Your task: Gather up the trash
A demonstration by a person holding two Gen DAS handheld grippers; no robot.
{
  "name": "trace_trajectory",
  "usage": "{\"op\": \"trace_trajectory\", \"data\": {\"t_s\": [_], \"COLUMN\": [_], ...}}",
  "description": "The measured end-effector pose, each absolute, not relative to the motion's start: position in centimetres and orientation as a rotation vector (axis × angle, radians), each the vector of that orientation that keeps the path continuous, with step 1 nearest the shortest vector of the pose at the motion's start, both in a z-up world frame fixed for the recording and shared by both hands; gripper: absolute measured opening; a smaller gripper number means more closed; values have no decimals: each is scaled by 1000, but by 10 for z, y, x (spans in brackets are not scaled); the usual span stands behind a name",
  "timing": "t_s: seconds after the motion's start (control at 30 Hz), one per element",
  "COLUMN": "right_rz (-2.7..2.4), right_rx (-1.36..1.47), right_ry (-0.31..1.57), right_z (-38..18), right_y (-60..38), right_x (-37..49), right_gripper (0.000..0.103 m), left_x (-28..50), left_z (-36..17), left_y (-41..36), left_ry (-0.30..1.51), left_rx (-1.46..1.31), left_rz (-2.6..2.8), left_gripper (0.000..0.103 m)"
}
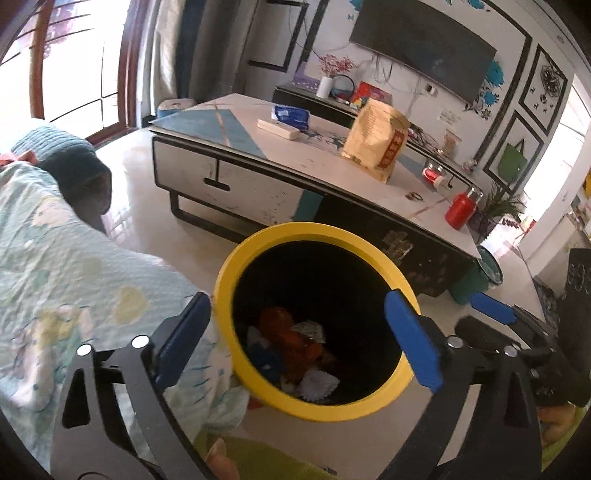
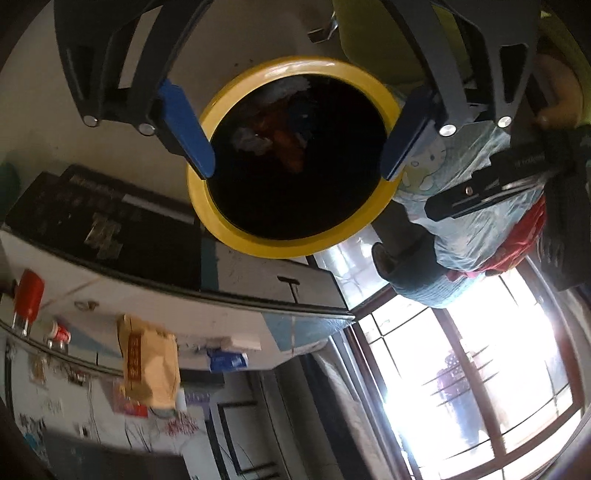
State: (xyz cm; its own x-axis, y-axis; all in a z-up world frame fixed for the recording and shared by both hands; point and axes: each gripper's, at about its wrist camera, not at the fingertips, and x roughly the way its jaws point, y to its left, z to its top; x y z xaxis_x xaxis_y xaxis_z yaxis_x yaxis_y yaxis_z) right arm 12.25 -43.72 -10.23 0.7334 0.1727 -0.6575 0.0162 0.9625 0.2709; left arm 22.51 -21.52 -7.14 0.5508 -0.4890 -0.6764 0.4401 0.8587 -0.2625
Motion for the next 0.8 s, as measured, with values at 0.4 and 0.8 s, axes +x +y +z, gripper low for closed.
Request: {"op": "trace_trajectory", "data": {"t_s": [0.4, 0.8], "right_rz": [131, 200], "right_rx": [204, 94], "right_ry": [682, 480], "right_z": [-80, -39], "right_y": [-379, -299], "right_x": [100, 79], "right_gripper": [97, 97], "left_x": [178, 110], "left_z": [-43, -21], "left_y": [-130, -54], "left_ry": [743, 631], "left_rx": [-94, -79], "left_rz": [-401, -221], "left_gripper": [92, 92]}}
